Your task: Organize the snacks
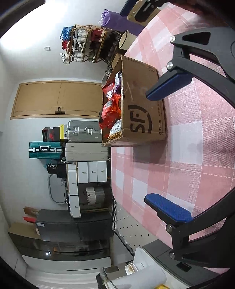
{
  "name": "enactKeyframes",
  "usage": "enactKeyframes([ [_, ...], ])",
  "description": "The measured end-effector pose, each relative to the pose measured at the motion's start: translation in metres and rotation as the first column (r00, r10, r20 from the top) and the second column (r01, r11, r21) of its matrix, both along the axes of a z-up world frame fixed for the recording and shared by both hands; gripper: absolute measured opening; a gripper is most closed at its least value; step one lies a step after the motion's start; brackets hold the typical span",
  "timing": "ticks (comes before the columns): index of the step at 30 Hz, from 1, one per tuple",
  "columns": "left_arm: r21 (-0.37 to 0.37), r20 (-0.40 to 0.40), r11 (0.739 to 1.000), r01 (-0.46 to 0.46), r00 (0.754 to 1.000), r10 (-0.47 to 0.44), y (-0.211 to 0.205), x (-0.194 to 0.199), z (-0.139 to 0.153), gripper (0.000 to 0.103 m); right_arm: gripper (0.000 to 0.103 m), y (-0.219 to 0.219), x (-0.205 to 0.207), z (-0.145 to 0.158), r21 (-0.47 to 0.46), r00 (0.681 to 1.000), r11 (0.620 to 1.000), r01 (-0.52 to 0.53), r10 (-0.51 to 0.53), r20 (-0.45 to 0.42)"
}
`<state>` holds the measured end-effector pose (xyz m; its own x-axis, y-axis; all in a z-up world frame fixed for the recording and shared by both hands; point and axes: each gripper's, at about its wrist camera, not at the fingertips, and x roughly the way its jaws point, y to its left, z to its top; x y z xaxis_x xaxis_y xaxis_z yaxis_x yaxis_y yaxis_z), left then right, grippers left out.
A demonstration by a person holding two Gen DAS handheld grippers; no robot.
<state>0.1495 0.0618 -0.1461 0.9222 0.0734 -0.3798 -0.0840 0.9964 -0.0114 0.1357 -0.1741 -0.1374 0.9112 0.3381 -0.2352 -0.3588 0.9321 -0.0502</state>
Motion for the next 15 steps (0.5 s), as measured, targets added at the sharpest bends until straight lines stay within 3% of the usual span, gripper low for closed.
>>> enactKeyframes([
  [6, 0.03, 0.005, 0.999, 0.017, 1.0, -0.018, -0.009, 0.01, -0.01, 0.103, 0.101, -0.007, 0.012, -0.004, 0.047, 0.999, 0.999, 0.002, 0.001, -0.05],
  [15, 0.025, 0.001, 1.0, 0.013, 1.0, -0.013, -0.012, 0.019, -0.014, 0.103, 0.101, -0.005, 0.013, -0.006, 0.042, 0.999, 0.999, 0.004, -0.002, -0.048],
])
